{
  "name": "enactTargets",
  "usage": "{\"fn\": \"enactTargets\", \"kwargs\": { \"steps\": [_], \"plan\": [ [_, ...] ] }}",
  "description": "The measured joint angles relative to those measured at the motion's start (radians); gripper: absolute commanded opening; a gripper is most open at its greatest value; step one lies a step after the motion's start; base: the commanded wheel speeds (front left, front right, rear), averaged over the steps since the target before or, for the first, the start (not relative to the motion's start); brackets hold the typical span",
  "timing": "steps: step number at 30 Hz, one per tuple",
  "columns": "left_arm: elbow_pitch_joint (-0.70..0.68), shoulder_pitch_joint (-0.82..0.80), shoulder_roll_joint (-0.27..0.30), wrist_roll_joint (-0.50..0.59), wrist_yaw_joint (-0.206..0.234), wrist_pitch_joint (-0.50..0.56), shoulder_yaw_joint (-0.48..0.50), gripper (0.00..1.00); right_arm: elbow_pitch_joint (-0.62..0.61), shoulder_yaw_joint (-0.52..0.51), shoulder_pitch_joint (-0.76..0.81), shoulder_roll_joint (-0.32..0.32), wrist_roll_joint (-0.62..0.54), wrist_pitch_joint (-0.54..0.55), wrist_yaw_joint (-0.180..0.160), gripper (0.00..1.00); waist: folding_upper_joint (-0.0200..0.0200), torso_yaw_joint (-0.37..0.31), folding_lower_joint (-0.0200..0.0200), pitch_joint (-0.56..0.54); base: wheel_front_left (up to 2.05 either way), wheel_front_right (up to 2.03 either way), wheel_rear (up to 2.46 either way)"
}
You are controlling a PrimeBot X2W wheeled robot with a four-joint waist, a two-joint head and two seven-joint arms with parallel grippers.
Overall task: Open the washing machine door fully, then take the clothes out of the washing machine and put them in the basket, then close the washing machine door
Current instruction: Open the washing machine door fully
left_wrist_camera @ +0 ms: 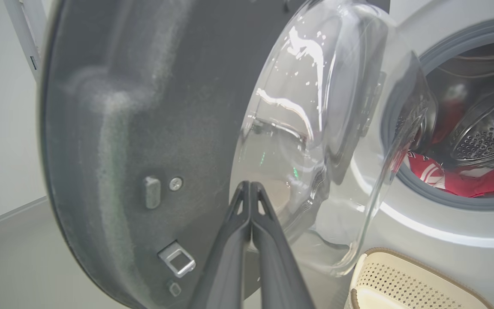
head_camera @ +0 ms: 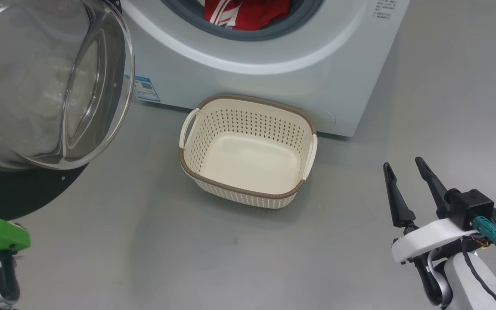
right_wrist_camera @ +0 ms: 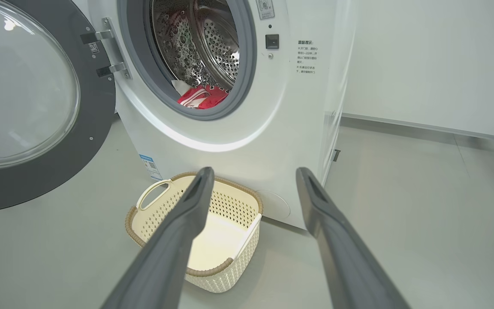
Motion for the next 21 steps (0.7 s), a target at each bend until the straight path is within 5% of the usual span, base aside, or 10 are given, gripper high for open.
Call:
{"fn": "enactTargets", "kwargs": {
  "steps": [21],
  "plan": [
    [-0.148,0.163,-0.084,0.060,-0.078,-0.008,-0.192,0.00,0.003,-0.007,0.029,0.036,0.012,-0.002,0.001,1.00,0.0000,-0.099,0.0000,-0.163,0.00,0.00,0.00]
  ]
}}
